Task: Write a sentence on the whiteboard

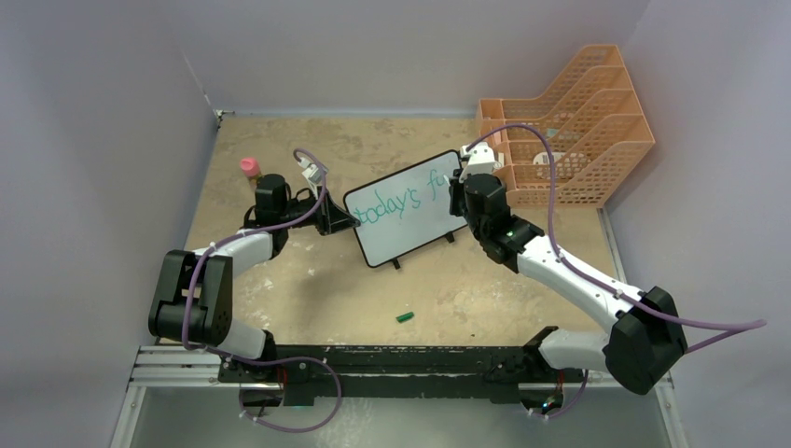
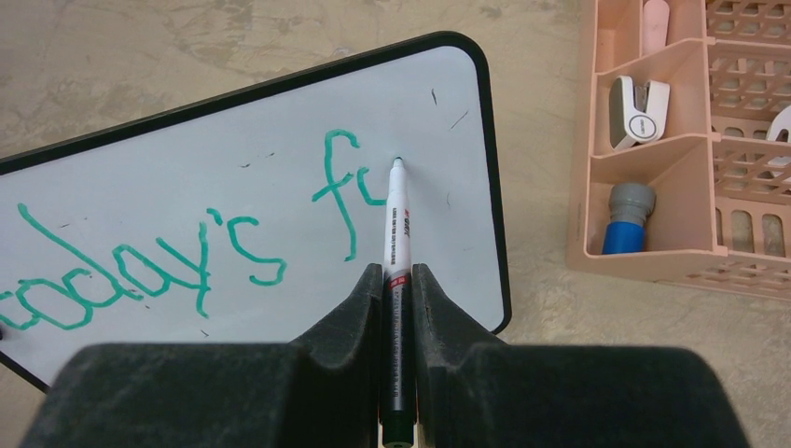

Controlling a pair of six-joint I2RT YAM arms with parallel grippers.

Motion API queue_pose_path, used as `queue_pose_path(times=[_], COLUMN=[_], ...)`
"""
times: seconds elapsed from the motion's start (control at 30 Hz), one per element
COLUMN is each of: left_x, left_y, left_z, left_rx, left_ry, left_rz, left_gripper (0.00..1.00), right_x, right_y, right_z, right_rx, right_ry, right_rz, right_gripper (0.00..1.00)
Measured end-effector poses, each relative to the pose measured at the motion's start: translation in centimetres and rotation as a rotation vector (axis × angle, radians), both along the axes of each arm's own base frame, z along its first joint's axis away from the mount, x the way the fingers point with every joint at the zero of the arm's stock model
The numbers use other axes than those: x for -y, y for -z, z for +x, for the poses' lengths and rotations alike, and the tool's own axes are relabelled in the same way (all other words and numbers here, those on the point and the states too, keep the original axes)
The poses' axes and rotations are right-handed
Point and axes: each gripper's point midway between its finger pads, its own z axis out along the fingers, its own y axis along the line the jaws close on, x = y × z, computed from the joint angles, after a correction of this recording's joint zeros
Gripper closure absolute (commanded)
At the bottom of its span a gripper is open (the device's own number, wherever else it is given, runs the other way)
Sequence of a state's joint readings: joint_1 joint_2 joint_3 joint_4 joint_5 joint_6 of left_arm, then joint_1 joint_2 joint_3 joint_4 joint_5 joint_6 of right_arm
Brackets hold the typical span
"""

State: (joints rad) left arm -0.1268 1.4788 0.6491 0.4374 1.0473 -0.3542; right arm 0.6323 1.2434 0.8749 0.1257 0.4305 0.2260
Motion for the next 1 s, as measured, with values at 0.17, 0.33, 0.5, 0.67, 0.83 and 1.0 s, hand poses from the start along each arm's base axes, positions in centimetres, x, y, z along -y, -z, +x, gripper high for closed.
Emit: queue_pose_path(times=[0.17, 0.33, 0.5, 0.67, 0.83, 1.0], left_x=[0.0, 0.0, 0.0, 0.0, 0.0, 0.0], left_y=[0.0, 0.0, 0.0, 0.0, 0.1, 0.0], left_z=[0.0, 0.0, 0.0, 0.0, 0.0, 0.0], left_rx=[-0.001, -0.001, -0.001, 0.0, -0.001, -0.001], left_ry=[0.0, -0.001, -0.001, 0.0, -0.001, -0.001], left_rz=[0.0, 0.0, 0.0, 0.001, 0.002, 0.002], left_gripper=[1.0, 1.0, 1.0, 1.0, 1.0, 1.0], right_x=[0.0, 0.0, 0.0, 0.1, 0.2, 0.3], right_y=[0.0, 0.2, 0.3, 0.4, 1.0, 1.1], right_z=[0.0, -0.1, -0.2, -0.4, -0.6, -0.6], right_rx=[-0.001, -0.01, -0.017, -0.021, -0.034, -0.035], right_ry=[-0.002, -0.003, -0.001, 0.0, 0.002, 0.003], right_rz=[0.001, -0.003, 0.001, 0.006, 0.0, -0.001], right_gripper=[1.0, 1.0, 1.0, 1.0, 1.0, 1.0])
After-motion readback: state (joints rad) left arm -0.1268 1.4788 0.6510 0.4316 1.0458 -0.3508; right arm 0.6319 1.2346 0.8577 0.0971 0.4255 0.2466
